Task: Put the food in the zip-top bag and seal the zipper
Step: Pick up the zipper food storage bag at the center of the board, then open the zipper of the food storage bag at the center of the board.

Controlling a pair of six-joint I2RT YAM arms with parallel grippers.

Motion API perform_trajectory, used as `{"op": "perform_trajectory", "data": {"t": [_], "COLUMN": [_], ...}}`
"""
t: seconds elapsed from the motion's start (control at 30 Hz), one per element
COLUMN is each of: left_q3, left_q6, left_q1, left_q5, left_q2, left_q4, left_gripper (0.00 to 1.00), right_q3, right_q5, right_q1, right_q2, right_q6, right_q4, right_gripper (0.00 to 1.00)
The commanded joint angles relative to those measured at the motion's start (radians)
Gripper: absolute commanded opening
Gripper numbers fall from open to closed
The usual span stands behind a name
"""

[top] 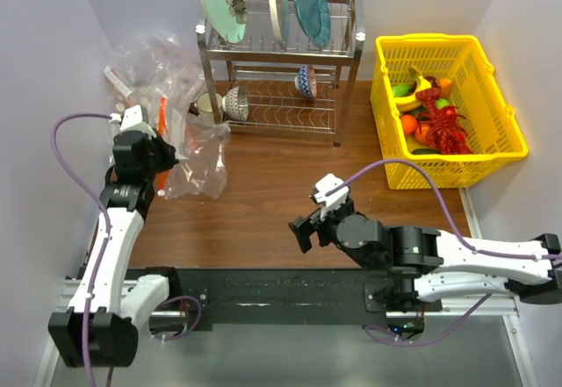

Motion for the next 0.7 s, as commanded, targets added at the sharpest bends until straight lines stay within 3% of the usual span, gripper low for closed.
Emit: {"op": "perform_trajectory", "data": {"t": [0.0,0.2,0.43,0.67], "left_q3": [-0.057,-0.119,-0.262,-0.305], "left_q6": [-0.099,-0.160,-0.194,-0.200], "left_q1": [-0.080,-0.177,-0.272,-0.376], "left_q5": [0.095,0.103,0.118,0.068], "left_q2": [-0.098,-0.149,-0.198,-0.213], "left_q4": [0.009,0.029,0.153,0.235], "left_gripper": [0.00,0.00,0.00,0.00], "right_q3": [0.049,0.121,0.217,0.337], "right_q5": [-0.061,-0.102,-0.239,-0.401], "right_q1": [-0.001,-0.025,-0.234,-0.389], "right_q2": [0.060,0.190,0.258,0.381], "right_q6": [0.040,0.079,0.225,0.360], "right_q4": [0.145,0.223,0.237,0.240], "right_gripper": [0.96,0.92,0.81,0.71]}}
